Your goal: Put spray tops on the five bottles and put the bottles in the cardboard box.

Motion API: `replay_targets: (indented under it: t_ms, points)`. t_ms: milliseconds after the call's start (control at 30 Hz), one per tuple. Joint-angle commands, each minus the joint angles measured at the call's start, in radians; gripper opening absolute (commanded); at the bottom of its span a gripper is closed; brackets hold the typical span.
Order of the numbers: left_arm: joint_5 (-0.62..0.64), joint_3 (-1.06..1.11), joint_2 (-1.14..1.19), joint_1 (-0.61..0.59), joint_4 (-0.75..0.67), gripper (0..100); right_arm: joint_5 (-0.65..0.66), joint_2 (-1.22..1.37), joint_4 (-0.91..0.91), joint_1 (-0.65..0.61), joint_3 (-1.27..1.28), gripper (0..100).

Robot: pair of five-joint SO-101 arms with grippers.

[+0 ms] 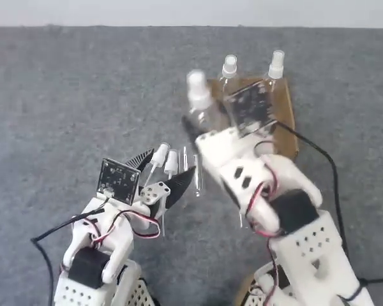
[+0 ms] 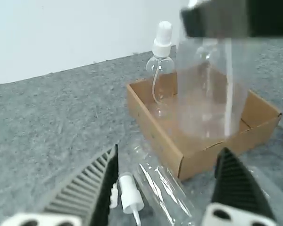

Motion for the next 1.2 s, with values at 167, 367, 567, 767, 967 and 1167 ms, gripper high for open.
replay_targets:
  t_ms: [167, 367, 567, 767, 967, 1167]
  points:
    - [-0.002, -0.012, -0.014, -0.199, -0.051, 5, -0.008, 0.251, -0.552, 0.202, 0.173, 0.6]
    - [0.000, -0.010, -0.014, -0.219, -0.069, 1, -0.009, 0.481, -0.763, 0.216, 0.180, 0.6]
    - [0.000, -0.007, -0.014, -0.219, -0.071, 1, -0.009, 0.677, -0.941, 0.232, 0.178, 0.6]
    - [0.000, -0.005, -0.014, -0.219, -0.071, 1, -0.011, 0.802, -1.052, 0.255, 0.180, 0.6]
    - [0.000, -0.005, -0.014, -0.219, -0.071, 1, -0.012, 0.883, -1.104, 0.251, 0.183, 0.6]
    - [0.000, -0.005, -0.014, -0.219, -0.071, 1, -0.012, 0.920, -1.104, 0.251, 0.183, 0.6]
